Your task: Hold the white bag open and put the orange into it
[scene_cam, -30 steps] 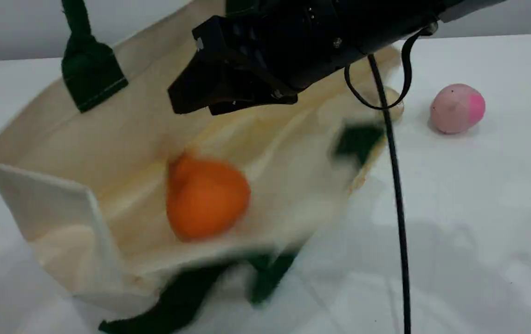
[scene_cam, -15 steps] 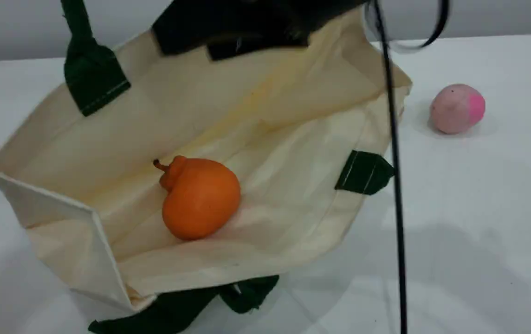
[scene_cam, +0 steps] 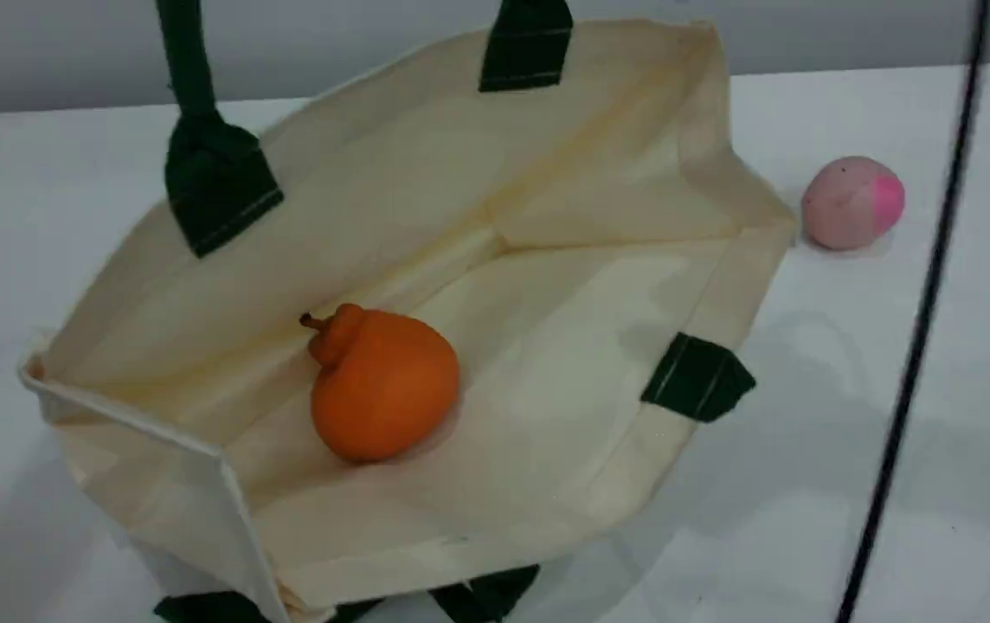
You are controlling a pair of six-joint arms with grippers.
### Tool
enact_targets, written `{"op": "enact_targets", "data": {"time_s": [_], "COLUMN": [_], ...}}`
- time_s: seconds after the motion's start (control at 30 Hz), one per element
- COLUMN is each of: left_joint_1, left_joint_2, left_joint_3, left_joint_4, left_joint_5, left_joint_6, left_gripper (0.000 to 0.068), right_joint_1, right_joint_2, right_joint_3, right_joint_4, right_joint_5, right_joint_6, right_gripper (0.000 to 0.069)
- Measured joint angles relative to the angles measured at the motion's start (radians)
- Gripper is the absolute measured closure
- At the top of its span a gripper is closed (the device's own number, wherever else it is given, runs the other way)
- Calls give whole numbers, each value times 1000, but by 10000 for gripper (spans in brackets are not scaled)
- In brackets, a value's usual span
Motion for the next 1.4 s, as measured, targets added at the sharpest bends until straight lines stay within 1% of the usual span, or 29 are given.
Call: {"op": "enact_targets", "data": {"time_s": [0.13,0.23,0.3,0.4,0.53,0.63,0.8,0.9,0.97,1.03,1.1,1.23,1.3,1.4], "left_joint_1": [0,0,0,0,0,0,0,0,0,0,0,0,0,0], "left_joint_2": [47,89,119,159,198,205,210,214,214,214,214,213,208,184], "left_joint_3": [0,0,0,0,1,1,1,1,1,1,1,1,1,1], "left_joint_4": [0,-7,-19,-47,-108,-149,-151,-151,-155,-159,-159,-157,-156,-156], "left_joint_5": [-13,-25,-33,-35,-30,-27,-5,-1,-1,-1,1,39,56,60], "left_joint_6": [0,2,2,10,59,98,106,106,123,132,132,132,132,132], "left_gripper": [617,617,617,617,617,617,615,596,564,516,445,311,277,264], "right_joint_1": [-49,-85,-107,-140,-169,-169,-169,-169,-169,-169,-169,-169,-169,-169], "right_joint_2": [-79,-140,-179,-237,-279,-277,-277,-276,-276,-276,-276,-280,-291,-329], "right_joint_3": [0,0,0,0,0,0,0,0,0,0,0,0,0,0], "right_joint_4": [-67,-108,-115,-117,-122,-137,-147,-154,-154,-154,-160,-207,-242,-311], "right_joint_5": [27,60,85,115,116,118,119,117,117,117,117,118,113,101], "right_joint_6": [68,88,90,90,90,90,100,100,100,100,100,134,166,234], "right_gripper": [587,647,671,680,680,680,679,679,678,676,675,673,673,673]}}
